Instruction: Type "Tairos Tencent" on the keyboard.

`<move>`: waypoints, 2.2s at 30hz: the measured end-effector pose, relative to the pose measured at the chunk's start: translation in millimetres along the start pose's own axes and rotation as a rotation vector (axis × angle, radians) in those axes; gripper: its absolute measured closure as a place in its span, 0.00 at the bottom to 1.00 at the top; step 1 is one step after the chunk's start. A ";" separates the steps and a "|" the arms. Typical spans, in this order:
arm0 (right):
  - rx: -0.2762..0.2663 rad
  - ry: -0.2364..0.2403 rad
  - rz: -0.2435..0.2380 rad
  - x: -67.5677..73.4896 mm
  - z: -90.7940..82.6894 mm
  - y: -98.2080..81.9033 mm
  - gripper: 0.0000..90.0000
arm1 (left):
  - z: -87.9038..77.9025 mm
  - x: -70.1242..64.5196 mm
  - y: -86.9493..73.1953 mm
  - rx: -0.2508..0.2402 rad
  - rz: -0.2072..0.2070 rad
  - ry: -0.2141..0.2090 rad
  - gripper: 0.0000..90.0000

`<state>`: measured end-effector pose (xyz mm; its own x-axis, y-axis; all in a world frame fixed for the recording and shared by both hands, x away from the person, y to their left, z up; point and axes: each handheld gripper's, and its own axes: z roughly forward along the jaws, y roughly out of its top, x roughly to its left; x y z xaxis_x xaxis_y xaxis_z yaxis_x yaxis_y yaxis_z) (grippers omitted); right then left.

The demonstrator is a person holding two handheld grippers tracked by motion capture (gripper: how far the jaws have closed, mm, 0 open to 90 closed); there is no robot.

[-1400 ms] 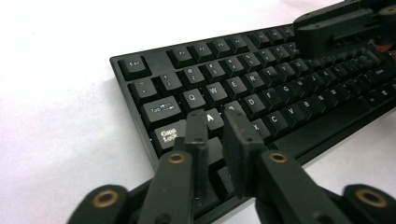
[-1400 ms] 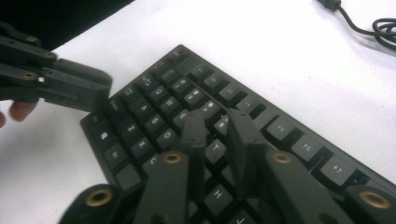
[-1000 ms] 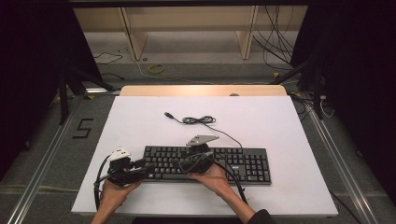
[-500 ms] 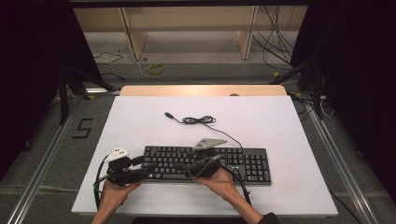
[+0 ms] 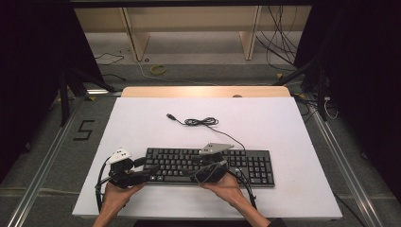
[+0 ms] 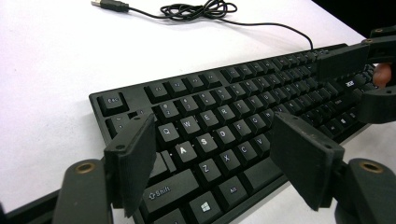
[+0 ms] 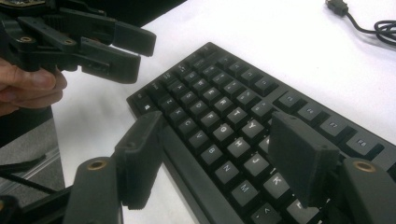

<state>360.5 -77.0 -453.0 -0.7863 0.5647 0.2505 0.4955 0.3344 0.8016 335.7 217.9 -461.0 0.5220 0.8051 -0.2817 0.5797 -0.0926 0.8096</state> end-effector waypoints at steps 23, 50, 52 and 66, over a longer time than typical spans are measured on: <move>-0.002 0.007 -0.007 4.6 -5.6 -10.8 0.39 | 4.9 -1.8 6.3 0.000 0.017 -0.005 0.37; -0.029 0.005 -0.004 7.1 -23.8 -20.6 0.34 | 31.9 2.3 6.1 0.162 0.063 0.077 0.98; -0.031 0.004 -0.002 6.5 -25.2 -21.5 0.34 | 32.9 2.8 5.6 0.172 0.064 0.085 0.99; -0.034 -0.006 0.005 2.7 -33.7 -26.4 0.34 | 38.2 4.3 2.5 0.196 0.079 0.097 0.99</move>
<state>332.9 -109.7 -455.2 -0.7816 0.5709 0.2512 0.4863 0.3056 0.8186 363.3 198.8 -479.9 0.5134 0.8425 -0.1633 0.6548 -0.2616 0.7091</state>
